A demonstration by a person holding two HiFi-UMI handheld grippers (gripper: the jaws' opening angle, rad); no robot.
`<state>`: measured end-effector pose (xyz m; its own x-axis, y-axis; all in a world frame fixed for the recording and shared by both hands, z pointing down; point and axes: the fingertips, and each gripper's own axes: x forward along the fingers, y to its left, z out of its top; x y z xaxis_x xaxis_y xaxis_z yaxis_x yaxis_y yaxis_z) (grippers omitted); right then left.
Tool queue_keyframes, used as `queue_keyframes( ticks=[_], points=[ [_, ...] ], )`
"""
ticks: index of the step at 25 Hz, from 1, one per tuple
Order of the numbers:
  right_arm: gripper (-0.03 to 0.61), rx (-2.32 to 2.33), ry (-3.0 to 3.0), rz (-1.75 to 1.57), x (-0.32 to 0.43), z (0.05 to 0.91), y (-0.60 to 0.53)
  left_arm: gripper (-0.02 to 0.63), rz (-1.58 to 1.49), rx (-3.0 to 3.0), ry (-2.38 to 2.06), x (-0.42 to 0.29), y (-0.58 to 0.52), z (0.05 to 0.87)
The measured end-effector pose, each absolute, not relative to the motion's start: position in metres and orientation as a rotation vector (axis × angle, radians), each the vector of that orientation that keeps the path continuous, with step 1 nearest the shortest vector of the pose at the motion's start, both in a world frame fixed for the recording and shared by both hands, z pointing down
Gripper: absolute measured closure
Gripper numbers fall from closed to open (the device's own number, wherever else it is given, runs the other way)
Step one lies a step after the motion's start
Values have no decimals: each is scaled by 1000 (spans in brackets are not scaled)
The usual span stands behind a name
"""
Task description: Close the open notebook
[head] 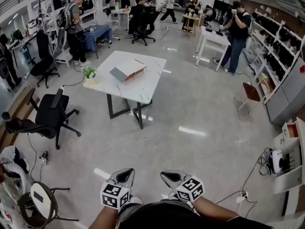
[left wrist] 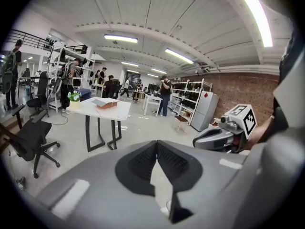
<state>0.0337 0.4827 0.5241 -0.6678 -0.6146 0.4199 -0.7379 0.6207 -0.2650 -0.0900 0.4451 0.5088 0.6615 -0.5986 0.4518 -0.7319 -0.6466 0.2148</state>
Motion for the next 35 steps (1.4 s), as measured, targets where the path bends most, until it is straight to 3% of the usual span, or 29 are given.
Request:
queue_keyframes(
  ticks=[21, 35],
  points=[
    [578, 1177, -2505, 658, -58, 530, 478, 555, 474, 2477, -1014, -195, 450, 533],
    [578, 1172, -2518, 610, -60, 524, 452, 555, 459, 2481, -993, -192, 429, 531]
  ],
)
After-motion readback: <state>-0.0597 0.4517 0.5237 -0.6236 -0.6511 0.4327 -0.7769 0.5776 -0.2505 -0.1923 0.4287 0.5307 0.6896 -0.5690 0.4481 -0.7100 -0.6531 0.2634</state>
